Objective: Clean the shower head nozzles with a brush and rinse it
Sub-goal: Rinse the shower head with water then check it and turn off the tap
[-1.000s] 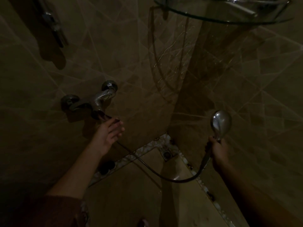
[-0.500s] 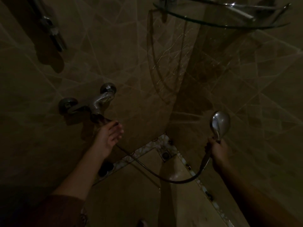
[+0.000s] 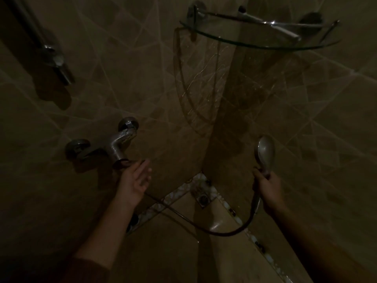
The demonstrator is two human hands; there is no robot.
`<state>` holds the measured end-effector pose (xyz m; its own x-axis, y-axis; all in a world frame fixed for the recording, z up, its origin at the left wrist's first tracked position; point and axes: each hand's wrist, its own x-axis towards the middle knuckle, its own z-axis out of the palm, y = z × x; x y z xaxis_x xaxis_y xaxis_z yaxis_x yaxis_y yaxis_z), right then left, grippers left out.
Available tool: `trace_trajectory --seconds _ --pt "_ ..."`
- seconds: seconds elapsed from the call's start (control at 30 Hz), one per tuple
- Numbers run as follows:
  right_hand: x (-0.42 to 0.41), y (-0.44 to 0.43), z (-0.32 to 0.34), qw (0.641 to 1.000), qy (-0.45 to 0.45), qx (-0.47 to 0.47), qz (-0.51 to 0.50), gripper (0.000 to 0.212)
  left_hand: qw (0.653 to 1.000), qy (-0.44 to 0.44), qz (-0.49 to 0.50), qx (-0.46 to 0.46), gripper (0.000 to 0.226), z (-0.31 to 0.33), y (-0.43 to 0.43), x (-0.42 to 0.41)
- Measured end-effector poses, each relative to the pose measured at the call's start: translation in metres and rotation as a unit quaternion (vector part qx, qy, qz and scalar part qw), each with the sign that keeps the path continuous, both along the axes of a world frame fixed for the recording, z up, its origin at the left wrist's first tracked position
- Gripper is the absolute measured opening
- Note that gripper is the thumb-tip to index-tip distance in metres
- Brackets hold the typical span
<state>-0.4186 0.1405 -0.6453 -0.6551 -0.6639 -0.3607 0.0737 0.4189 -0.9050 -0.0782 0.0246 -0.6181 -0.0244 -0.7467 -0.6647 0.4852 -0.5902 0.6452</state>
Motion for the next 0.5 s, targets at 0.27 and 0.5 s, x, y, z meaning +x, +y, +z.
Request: trace_trajectory --seconds 0.27,0.5 --pt "0.020 -0.013 0.073 0.995 0.003 -0.072 0.066 0.030 0.956 -0.125 -0.263 -0.047 0.026 0.027 0.025 -0.038" --pt "0.044 -0.026 0.198 0.939 -0.077 -0.231 0.242 0.011 0.787 -0.198 -0.534 -0.238 0.050 0.108 0.033 -0.102"
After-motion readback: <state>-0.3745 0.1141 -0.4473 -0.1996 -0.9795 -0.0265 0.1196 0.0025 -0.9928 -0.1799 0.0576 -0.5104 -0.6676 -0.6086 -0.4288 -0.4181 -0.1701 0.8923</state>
